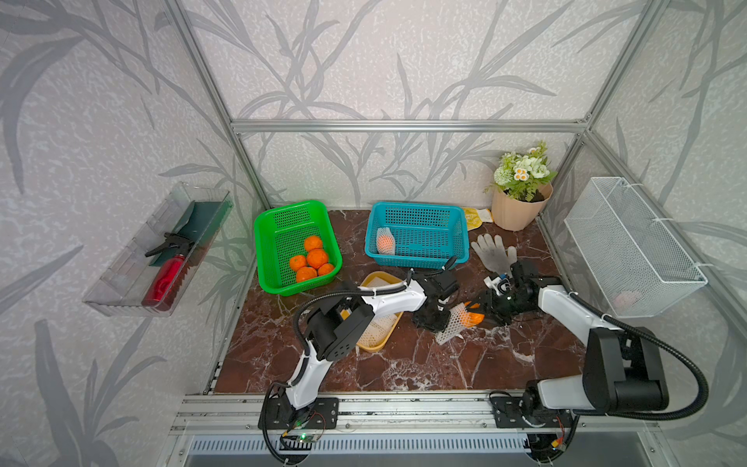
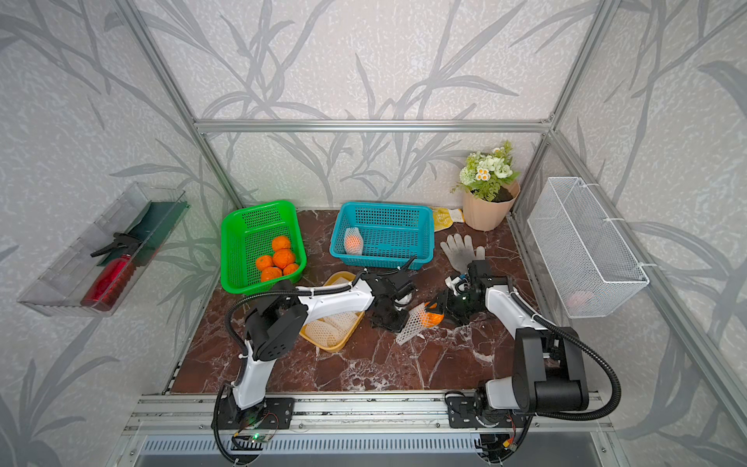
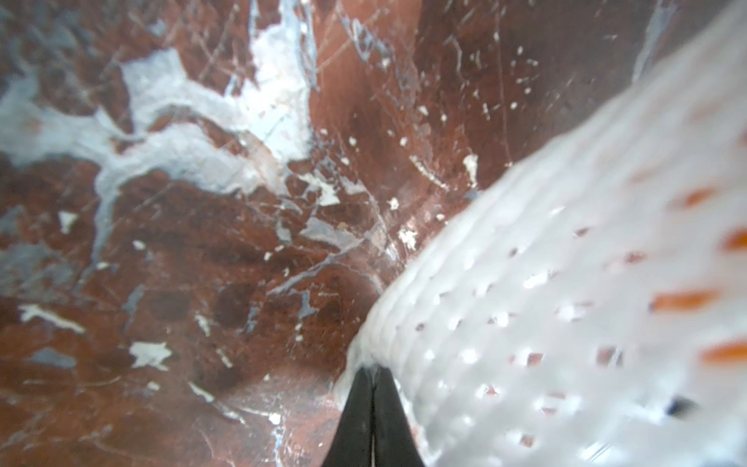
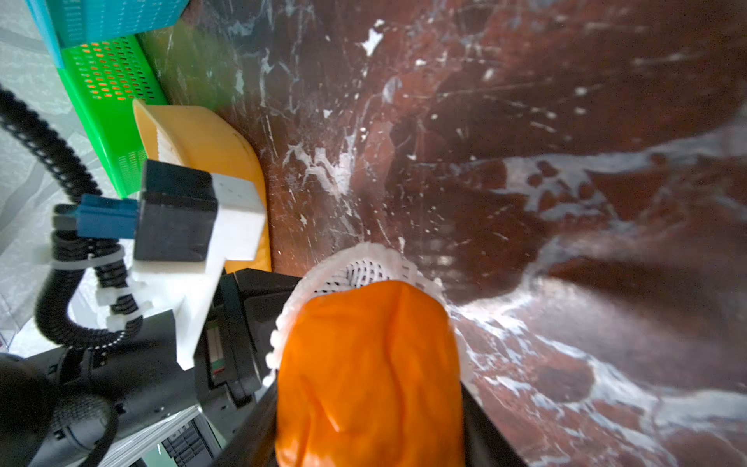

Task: Remove foam nets from oranges
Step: Remove the foam net from the orange.

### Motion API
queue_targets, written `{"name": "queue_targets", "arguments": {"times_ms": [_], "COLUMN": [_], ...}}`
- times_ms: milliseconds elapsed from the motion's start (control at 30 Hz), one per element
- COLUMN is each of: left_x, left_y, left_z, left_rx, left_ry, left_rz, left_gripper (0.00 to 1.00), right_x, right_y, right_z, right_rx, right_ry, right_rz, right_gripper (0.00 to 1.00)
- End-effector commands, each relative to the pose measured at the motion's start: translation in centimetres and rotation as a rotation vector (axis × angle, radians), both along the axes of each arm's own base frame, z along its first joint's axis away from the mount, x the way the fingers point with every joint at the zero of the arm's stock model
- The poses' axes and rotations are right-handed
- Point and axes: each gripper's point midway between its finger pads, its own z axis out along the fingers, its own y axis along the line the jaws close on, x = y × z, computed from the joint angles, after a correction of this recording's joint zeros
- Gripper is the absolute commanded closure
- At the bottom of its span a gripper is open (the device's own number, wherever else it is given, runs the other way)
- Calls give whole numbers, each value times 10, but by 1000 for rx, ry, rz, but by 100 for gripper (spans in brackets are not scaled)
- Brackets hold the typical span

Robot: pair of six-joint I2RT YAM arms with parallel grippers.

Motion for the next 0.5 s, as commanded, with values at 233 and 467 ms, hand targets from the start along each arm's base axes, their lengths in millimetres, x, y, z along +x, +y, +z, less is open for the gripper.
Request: {"name": "queue_targets", "arguments": {"times_ms": [233, 467], "left_x": [15, 23], "left_y": [15, 7], "left_z": [13, 51], "left_rx": [24, -47], "left_ry": [-60, -129], "left_rz": [32, 20], "left_gripper": [94, 94], "right_x": [-14, 0], "right_y": [-63, -73], "right_z": [-3, -5], "right_rx": [-352, -391], "right_ry": [52, 21], "right_rz": [-100, -181], "right_gripper": [53, 51]}}
